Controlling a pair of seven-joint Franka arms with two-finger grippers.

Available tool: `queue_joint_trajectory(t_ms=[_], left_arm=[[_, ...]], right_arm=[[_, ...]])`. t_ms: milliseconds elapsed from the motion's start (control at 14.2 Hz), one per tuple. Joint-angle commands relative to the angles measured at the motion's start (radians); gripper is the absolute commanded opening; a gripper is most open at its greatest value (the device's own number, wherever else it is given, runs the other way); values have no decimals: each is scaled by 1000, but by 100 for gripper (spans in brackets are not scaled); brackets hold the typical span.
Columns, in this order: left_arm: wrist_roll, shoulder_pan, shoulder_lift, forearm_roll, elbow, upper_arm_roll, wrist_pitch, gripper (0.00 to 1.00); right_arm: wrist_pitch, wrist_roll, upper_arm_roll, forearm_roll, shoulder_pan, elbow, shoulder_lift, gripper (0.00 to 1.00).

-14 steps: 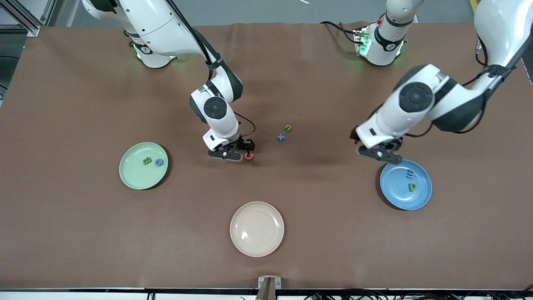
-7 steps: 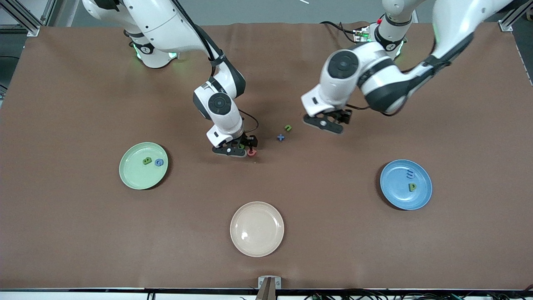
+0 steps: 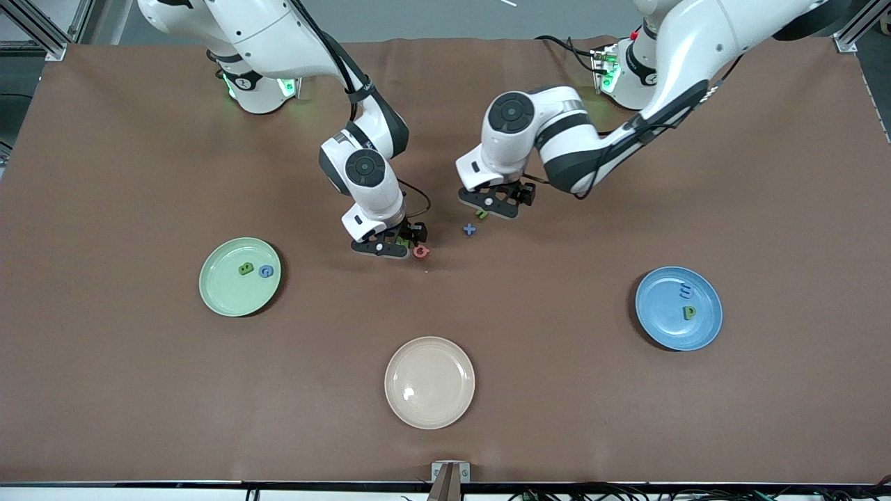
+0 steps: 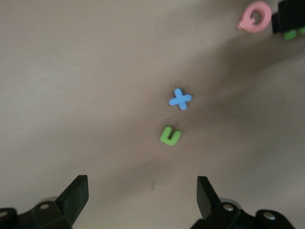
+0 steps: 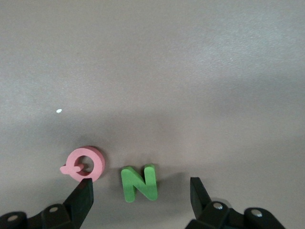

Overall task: Sort upper and lower case letters into plates
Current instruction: 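Grasp the green N with the right gripper while the left gripper grasps the u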

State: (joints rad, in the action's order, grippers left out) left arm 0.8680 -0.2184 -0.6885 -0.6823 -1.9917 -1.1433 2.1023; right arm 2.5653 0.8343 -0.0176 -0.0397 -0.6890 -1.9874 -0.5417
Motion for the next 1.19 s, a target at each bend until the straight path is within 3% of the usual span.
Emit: queue_joint_trajectory(t_ms=[0, 281, 633, 914, 1124], left_arm=[[31, 68, 0, 4, 28, 43, 1, 100], [48, 88, -32, -5, 25, 62, 2, 100], [45, 206, -37, -83, 27, 190, 111, 100], [48, 217, -42, -83, 28, 205, 142, 97], [40, 246, -55, -115, 28, 253, 182, 94]], right_arm=[[-8, 15, -1, 15, -6, -41, 31, 91], [-7, 20, 1, 53, -10, -41, 23, 86], [-5, 22, 2, 83, -15, -41, 19, 71], [1, 34, 2, 83, -18, -36, 14, 71], [4, 51, 4, 86, -26, -30, 6, 71]])
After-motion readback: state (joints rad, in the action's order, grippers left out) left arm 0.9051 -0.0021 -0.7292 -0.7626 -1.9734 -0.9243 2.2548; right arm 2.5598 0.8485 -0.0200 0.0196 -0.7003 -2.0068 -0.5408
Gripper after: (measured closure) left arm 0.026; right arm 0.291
